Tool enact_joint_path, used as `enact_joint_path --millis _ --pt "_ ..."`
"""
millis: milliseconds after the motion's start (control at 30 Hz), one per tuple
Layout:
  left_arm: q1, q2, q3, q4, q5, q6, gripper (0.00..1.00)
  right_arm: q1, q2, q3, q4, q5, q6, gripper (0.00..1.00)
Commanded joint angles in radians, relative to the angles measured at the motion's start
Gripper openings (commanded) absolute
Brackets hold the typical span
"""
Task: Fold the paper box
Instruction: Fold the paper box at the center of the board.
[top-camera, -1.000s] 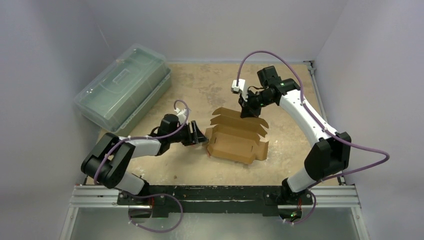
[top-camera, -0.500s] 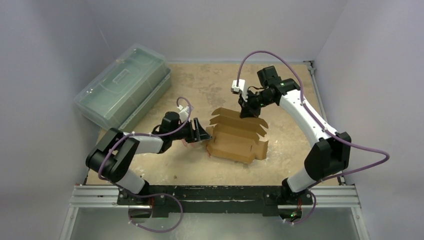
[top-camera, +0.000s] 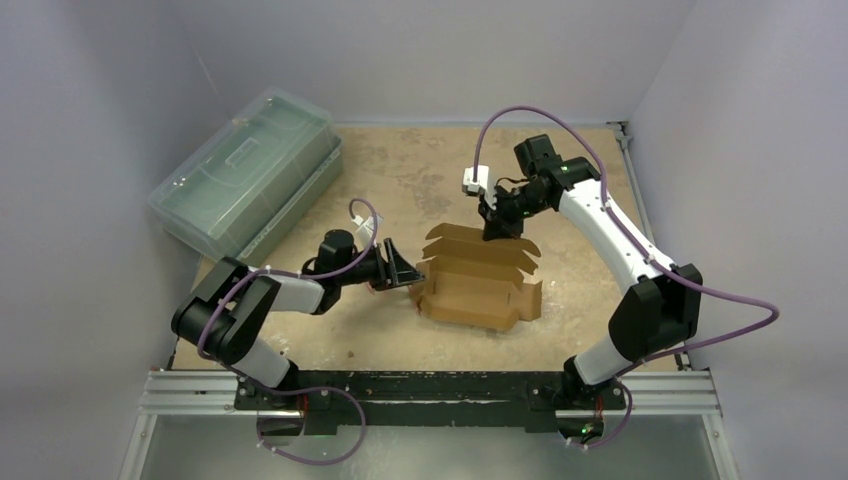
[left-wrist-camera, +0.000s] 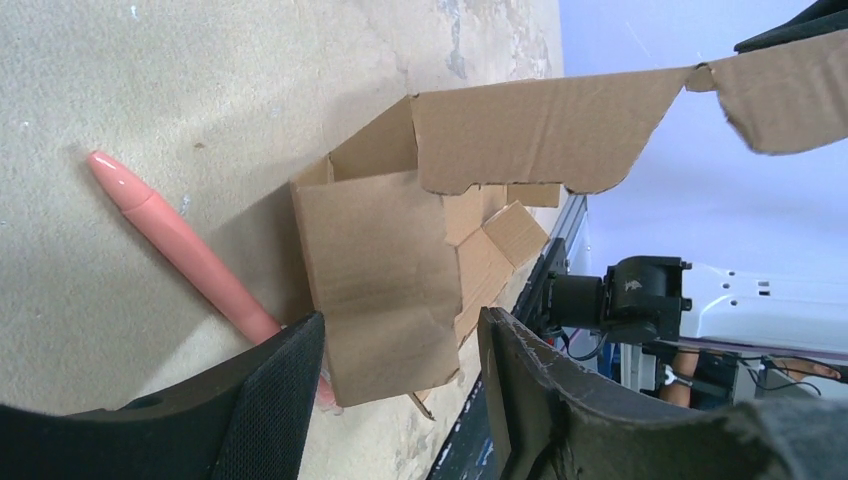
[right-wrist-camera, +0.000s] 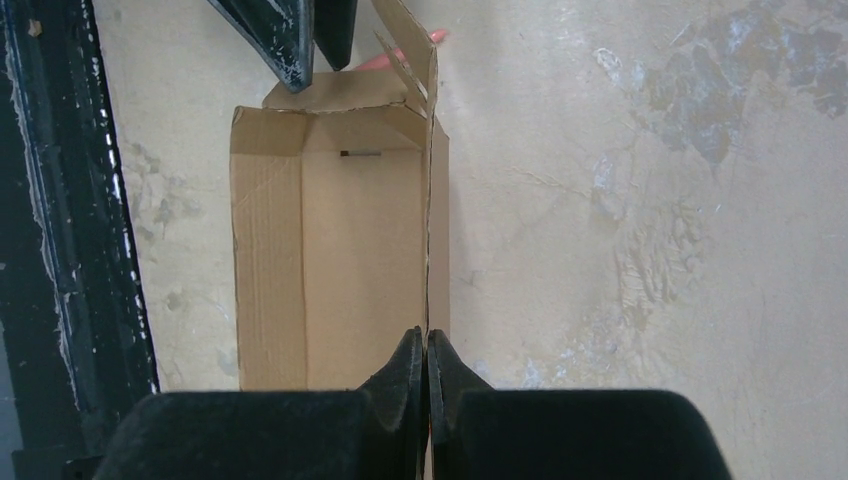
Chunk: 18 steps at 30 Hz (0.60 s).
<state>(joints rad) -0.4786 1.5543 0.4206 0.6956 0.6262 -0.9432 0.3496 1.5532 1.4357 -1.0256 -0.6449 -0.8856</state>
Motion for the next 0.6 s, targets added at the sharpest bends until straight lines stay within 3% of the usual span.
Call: enact_joint_path --millis 0,433,567 --pt "0.006 0.013 0.006 0.072 0.042 -0.023 0.57 0.003 -0.021 0.006 -0.045 -0.01 -0.053 0.0" --pt "0.005 0.062 0.026 0.061 0.04 -0.036 0.57 0.017 -0.004 0.026 -0.054 -0.038 -0.05 0.0" --pt "0.005 0.045 0.041 -0.039 0.021 0.019 0.57 0.017 -0.009 0.032 -0.058 -0.032 -0.047 0.0"
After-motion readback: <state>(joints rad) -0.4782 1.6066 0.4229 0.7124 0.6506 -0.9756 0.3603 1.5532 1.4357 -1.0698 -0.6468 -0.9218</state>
